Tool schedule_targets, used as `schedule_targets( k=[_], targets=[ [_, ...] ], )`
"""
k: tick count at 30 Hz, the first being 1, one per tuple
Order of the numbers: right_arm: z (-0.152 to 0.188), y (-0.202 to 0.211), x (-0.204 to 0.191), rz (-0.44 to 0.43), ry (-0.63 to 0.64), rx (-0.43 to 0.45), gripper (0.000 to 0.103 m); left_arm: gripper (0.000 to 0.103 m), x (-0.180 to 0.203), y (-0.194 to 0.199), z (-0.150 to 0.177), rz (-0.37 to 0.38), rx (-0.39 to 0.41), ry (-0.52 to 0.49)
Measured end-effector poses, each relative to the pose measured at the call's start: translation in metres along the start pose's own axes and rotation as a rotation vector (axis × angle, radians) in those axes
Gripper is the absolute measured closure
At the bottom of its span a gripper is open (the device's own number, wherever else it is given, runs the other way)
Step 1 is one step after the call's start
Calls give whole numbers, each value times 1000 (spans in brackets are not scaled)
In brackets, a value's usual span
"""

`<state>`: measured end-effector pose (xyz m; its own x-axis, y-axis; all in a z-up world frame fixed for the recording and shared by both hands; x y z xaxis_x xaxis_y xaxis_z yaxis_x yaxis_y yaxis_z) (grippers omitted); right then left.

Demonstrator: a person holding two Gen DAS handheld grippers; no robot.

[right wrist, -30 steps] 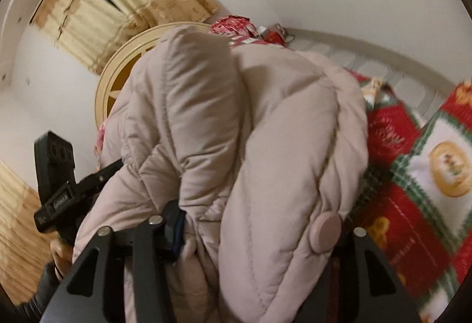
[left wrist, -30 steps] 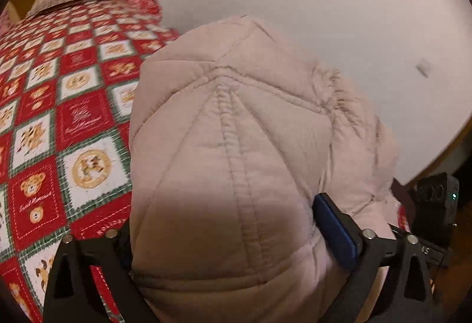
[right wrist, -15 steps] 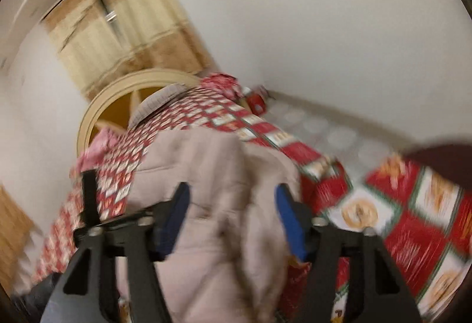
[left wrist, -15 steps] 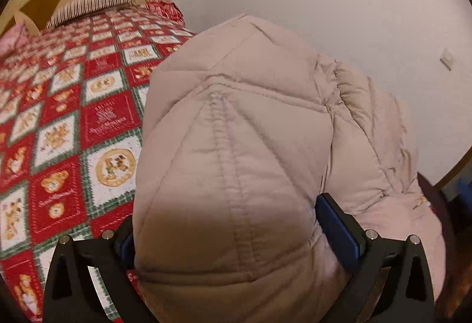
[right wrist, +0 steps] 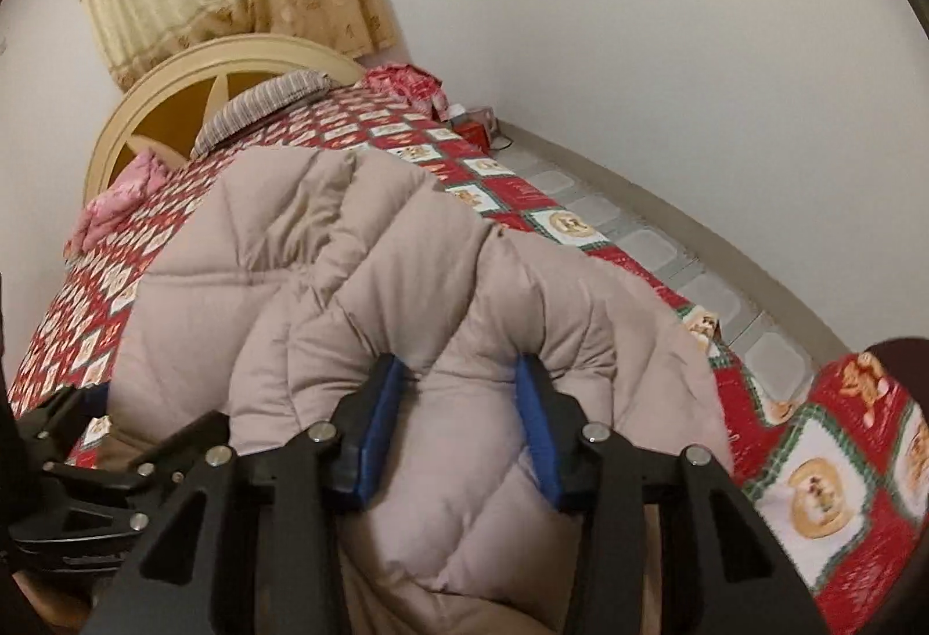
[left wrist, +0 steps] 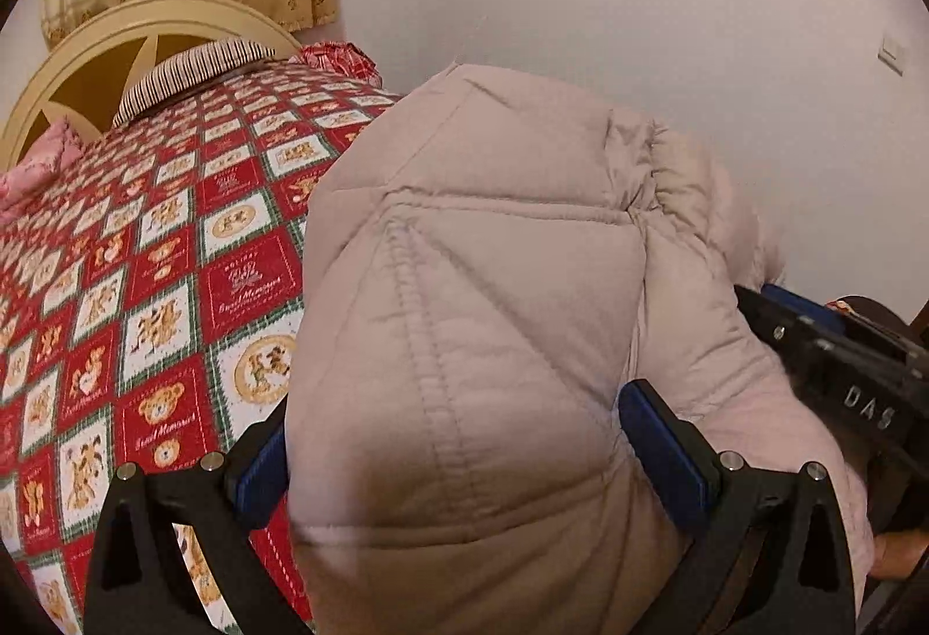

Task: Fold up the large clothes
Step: 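Lower the jacket bundle onto the quilt with both tools and release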

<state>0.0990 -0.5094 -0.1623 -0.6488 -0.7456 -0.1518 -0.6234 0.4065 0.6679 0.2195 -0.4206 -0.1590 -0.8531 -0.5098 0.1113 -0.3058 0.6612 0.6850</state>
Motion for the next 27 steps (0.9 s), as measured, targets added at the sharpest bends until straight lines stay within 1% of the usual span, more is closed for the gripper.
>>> schedule_targets(
  k=[2,5,7,12,16,19,21,22,23,25,27],
  targets=[
    [2,-2,3,14,-8,5,58,1,-1,-7,-1,-11,5,-8],
    [4,-7,2,33,-5,-22,57,1,-4,-17,-2,-15,-16,1],
    [6,-11,3,31,-15,-43,57,1,-6,-22,-1,-21,-36,2],
    [9,-14,-1,28,-20,-62,57,1,-8,-24,5,-23,-45,5],
    [12,-8,-4,81,23,-65,58,1,-6,-15,10,-27,-62,8],
    [11,4,-5,132,72,-63,56,1,-8,-3,16,12,-93,54],
    [12,21,-1,151,85,-43,51,1,-10,9,22,30,-117,111],
    [13,29,0,158,85,-30,43,1,-11,14,24,27,-118,122],
    [16,39,3,166,81,-15,32,1,-12,21,26,16,-113,125],
    [26,66,4,157,64,22,21,1,-11,38,28,-28,-84,88],
    [34,85,3,134,65,40,21,1,-6,56,28,-85,-45,23]
  ],
)
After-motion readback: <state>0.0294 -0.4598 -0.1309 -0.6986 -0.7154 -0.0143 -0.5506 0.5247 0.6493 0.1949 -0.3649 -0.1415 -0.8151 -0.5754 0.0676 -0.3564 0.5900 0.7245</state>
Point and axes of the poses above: each gripper's, at about its wrist camera, not at the fingertips, and y roughly against the way its jaws point, x to its right, z to its underside, the point moved 10 cm from there along -y, roughly the way its jaws point, and after that the axes turned 8 degrees about z, right-handed, at the moved point
